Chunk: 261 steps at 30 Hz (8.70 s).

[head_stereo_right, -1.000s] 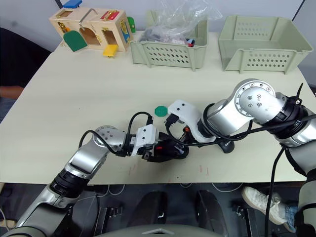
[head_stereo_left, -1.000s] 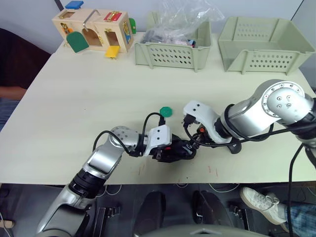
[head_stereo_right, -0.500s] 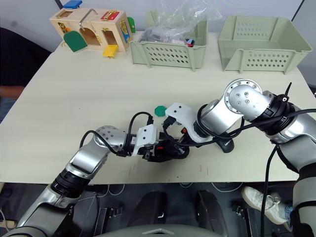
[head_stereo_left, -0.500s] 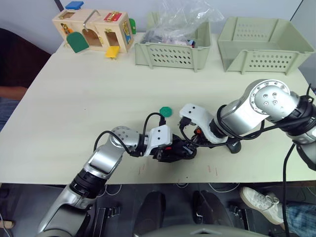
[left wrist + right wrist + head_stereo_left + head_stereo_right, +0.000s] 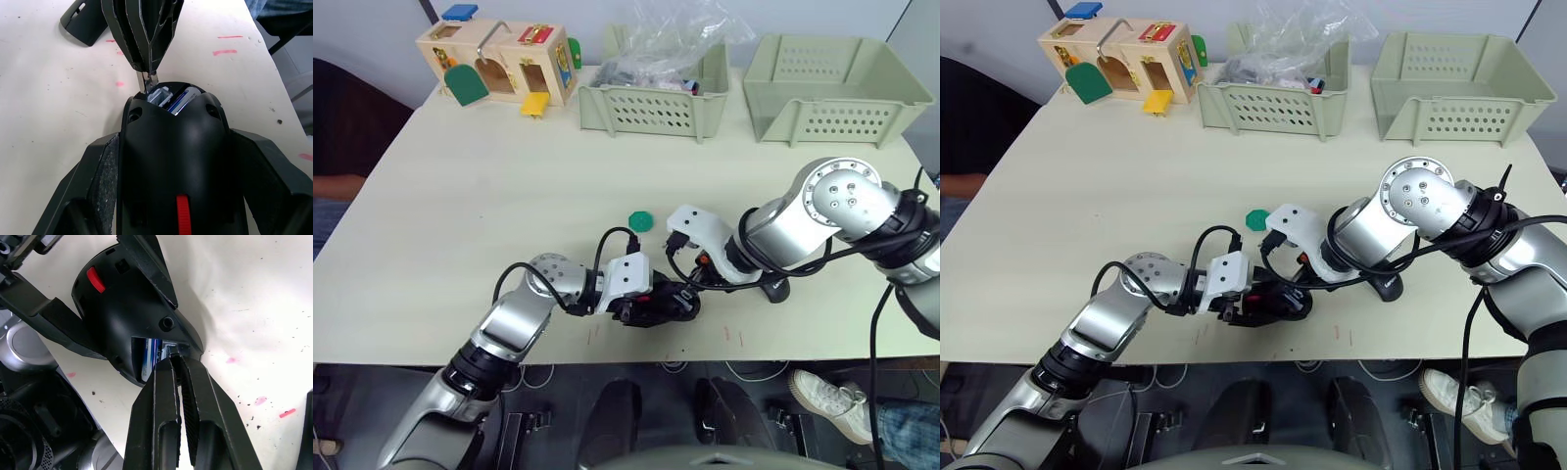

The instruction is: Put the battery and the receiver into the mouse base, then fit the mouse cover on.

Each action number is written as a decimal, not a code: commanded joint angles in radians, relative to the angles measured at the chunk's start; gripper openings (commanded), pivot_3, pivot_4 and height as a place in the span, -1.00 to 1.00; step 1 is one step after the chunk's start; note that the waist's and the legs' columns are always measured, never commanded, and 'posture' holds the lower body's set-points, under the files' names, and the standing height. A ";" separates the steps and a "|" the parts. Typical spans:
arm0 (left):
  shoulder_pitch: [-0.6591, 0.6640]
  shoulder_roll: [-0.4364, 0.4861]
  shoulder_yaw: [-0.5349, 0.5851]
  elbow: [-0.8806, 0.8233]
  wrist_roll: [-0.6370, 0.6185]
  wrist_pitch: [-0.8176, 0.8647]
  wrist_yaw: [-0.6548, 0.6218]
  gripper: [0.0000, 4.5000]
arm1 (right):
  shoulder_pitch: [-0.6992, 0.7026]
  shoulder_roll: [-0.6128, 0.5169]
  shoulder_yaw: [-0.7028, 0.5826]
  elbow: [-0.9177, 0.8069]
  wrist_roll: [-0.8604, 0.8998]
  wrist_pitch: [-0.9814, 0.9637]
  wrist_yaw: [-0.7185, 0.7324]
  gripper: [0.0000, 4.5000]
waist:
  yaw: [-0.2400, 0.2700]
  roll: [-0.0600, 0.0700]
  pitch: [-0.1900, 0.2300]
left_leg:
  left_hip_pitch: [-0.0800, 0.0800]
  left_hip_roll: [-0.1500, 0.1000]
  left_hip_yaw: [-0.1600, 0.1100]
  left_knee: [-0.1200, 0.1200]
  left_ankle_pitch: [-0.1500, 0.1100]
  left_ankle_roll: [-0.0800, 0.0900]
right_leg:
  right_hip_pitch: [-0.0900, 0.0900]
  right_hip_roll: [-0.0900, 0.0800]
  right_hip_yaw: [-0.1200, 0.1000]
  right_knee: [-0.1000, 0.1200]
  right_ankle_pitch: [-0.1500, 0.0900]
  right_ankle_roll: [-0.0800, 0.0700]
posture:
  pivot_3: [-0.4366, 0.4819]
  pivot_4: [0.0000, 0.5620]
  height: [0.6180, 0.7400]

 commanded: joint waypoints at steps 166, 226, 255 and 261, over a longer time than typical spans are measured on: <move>0.006 -0.022 -0.016 0.140 0.040 -0.104 0.008 0.28 | 1.076 0.091 -0.497 -0.370 -1.458 -0.972 1.064 -0.97 | -0.006 0.003 -0.003 | 0.002 0.000 -0.006 -0.001 0.000 0.000 | 0.007 0.002 -0.005 -0.010 0.000 0.003 | -0.05 -0.47 1.00; 0.002 -0.025 -0.009 0.160 0.033 -0.116 0.015 0.28 | 1.503 -0.084 -1.065 -0.540 -1.340 -1.047 1.544 0.94 | 0.008 0.004 -0.003 | 0.017 0.000 -0.004 -0.003 0.000 0.000 | 0.021 0.002 -0.002 -0.010 -0.003 0.002 | -0.05 -0.47 1.00; 0.502 0.115 0.728 -0.159 -0.662 0.085 -0.152 0.98 | 1.432 -0.164 -1.129 -0.541 -1.412 -0.726 1.233 1.00 | 0.009 0.004 -0.002 | 0.017 0.000 -0.002 -0.003 0.000 0.000 | 0.020 0.000 -0.002 -0.012 -0.005 0.001 | -0.05 -0.47 1.00; 0.622 0.103 0.838 -0.167 -0.721 0.067 -0.182 0.98 | 1.319 -0.145 -1.112 -0.504 -1.338 -0.604 1.195 1.00 | 0.008 0.004 -0.002 | 0.017 0.000 -0.001 -0.005 0.000 0.000 | 0.020 0.000 -0.001 -0.012 -0.004 0.000 | -0.05 -0.47 1.00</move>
